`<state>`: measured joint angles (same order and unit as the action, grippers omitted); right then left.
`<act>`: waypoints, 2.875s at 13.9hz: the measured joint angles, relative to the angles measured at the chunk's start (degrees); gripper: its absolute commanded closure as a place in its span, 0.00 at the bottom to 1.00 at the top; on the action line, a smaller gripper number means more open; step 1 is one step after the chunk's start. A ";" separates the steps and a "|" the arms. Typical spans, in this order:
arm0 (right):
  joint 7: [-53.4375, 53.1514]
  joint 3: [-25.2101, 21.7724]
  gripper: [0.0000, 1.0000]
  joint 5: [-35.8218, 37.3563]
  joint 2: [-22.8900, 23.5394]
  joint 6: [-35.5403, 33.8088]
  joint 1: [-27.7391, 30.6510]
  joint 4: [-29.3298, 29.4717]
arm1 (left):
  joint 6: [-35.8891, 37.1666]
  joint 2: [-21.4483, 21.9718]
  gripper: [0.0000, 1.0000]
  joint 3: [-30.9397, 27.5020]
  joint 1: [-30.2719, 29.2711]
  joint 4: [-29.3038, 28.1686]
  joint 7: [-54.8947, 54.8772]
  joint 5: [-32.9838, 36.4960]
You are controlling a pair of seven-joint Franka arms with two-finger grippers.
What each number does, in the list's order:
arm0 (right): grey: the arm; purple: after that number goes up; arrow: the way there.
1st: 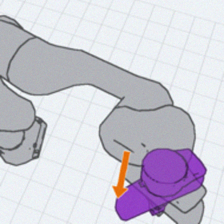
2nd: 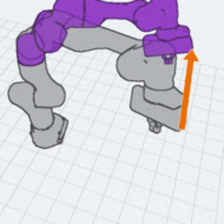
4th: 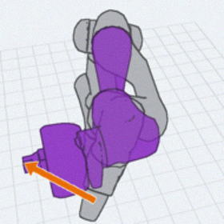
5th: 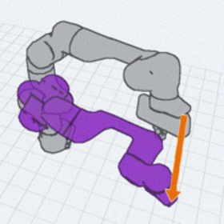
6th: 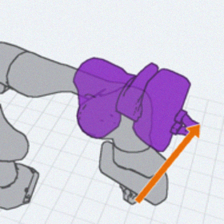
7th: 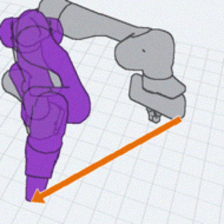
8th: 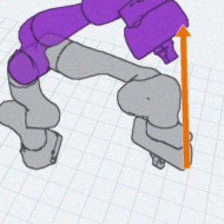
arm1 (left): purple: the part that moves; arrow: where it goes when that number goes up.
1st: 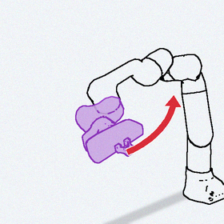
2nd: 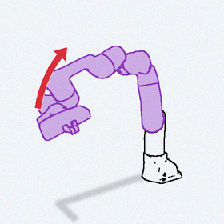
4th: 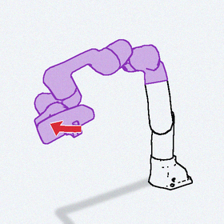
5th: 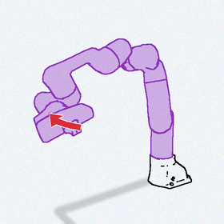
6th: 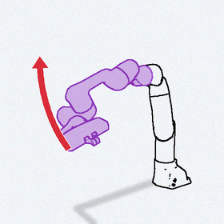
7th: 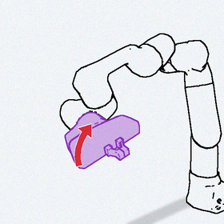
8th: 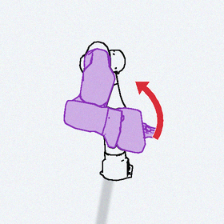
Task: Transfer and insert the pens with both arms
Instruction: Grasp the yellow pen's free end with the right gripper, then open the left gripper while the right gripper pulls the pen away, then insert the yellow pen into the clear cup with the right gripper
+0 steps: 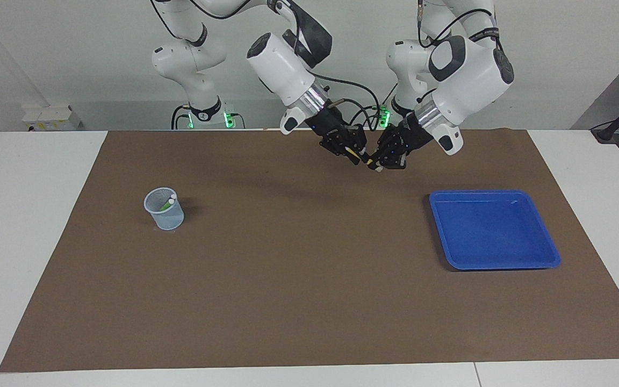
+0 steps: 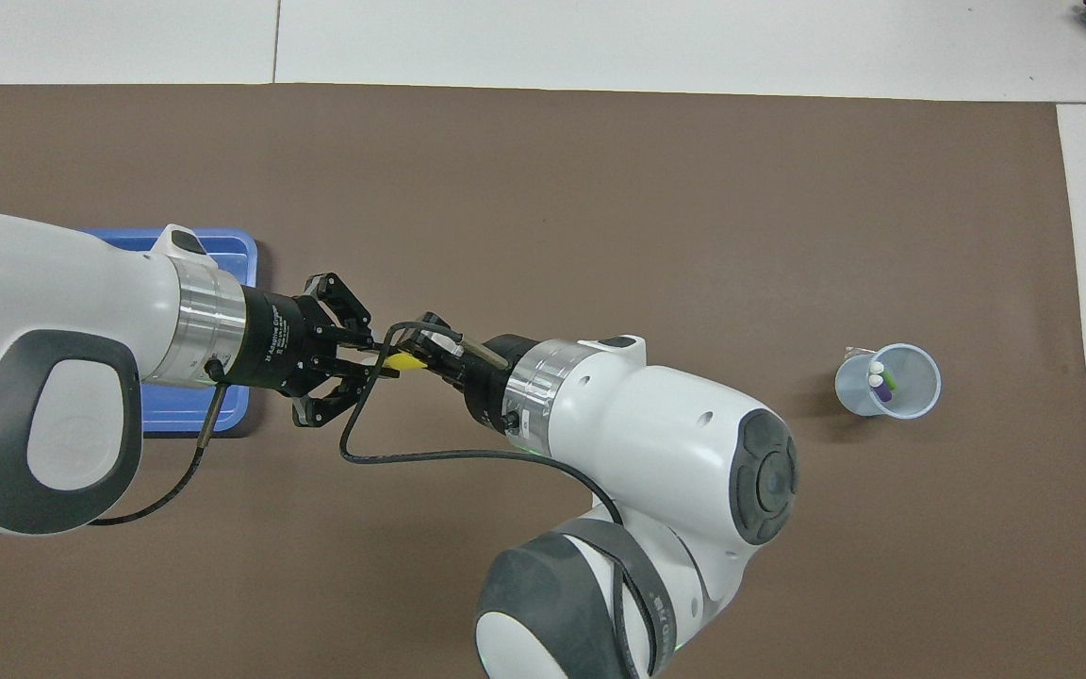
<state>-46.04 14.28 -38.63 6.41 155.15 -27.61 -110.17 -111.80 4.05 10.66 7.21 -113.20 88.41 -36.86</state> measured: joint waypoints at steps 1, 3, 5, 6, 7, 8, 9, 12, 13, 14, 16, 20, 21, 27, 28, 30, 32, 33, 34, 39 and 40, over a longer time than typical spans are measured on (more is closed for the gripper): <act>0.00 0.00 0.80 0.00 0.00 -0.10 0.00 0.00 | 0.00 0.06 1.00 0.00 0.00 0.00 0.00 0.00; -0.01 -0.01 0.89 0.00 -0.01 -0.17 -0.02 0.00 | 0.00 0.10 1.00 0.03 0.01 -0.03 0.00 0.00; -0.36 -0.04 1.00 0.00 0.01 -0.30 -0.01 -0.04 | 0.00 0.13 1.00 -0.02 0.01 -0.08 0.00 0.00; -0.59 -0.06 1.00 0.00 0.01 -0.34 -0.01 -0.04 | 0.00 0.15 1.00 -0.02 0.01 -0.10 0.00 0.00; -0.64 -0.06 1.00 0.00 0.01 -0.36 -0.01 -0.04 | 0.00 0.16 1.00 -0.02 0.01 -0.11 0.00 0.00; -0.65 -0.06 1.00 0.00 0.01 -0.37 -0.01 -0.04 | 0.00 0.16 1.00 -0.02 0.01 -0.12 0.00 0.00; -0.65 -0.06 1.00 0.00 0.01 -0.37 -0.01 -0.04 | 0.00 0.17 1.00 -0.02 0.01 -0.13 0.00 0.00; -0.66 -0.06 1.00 0.00 0.00 -0.47 0.00 -0.02 | 0.00 0.22 1.00 -0.02 0.01 -0.18 0.00 0.00; -0.67 -0.07 1.00 0.00 0.01 -0.61 0.00 -0.02 | 0.00 0.24 0.98 -0.01 0.01 -0.25 0.00 0.00; -0.68 -0.07 1.00 0.00 0.00 -0.71 0.01 -0.02 | 0.00 0.28 0.16 -0.01 0.01 -0.32 0.00 0.00; -0.71 -0.07 1.00 0.00 0.01 -0.90 0.01 -0.02 | -0.07 0.35 0.00 0.02 0.06 -0.38 -0.02 0.00; -0.72 -0.15 1.00 0.00 0.01 -1.77 0.14 -0.01 | -0.51 1.12 0.00 0.04 0.65 -0.42 -0.02 -0.01; -0.48 -0.27 1.00 0.00 0.01 -3.07 0.24 0.01 | -0.51 1.31 0.00 0.04 0.71 -0.49 -0.12 -0.01; 10.60 -1.11 1.00 8.57 -2.71 -24.34 7.71 0.74 | 1.40 2.73 0.00 -0.71 0.33 -3.88 -24.94 1.36; 14.38 -1.16 1.00 12.00 -3.71 -30.15 10.15 0.79 | 3.08 3.13 0.00 -0.81 -0.51 -4.39 -30.48 3.37; 25.43 -1.34 1.00 17.36 -5.64 -41.51 15.23 0.84 | 6.69 3.69 0.00 -1.12 -3.20 -4.66 -42.02 7.78; 38.55 -1.42 1.00 24.81 -6.97 -50.27 20.37 0.78 | 9.32 4.21 0.00 -1.38 -7.57 -4.67 -53.83 12.45; 44.48 -1.45 1.00 28.77 -7.28 -52.75 22.39 0.75 | 10.12 4.42 0.00 -1.54 -9.84 -4.66 -59.15 14.73; 50.57 -1.47 1.00 32.67 -7.39 -54.39 24.13 0.74 | 10.38 4.56 0.00 -1.70 -11.99 -4.59 -63.95 17.10; 75.26 -1.47 1.00 44.80 -7.39 -55.08 30.17 -0.07 | 10.33 4.54 0.00 -1.93 -16.79 -0.41 -74.27 27.91; 78.06 -1.47 1.00 45.36 -7.39 -54.91 31.18 -0.42 | 10.35 4.45 0.00 -1.91 -16.79 0.95 -74.37 29.12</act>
<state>32.02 12.81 6.73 -0.98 100.23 3.58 -110.60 -101.45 8.50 8.76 -9.58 -112.25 14.04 -7.73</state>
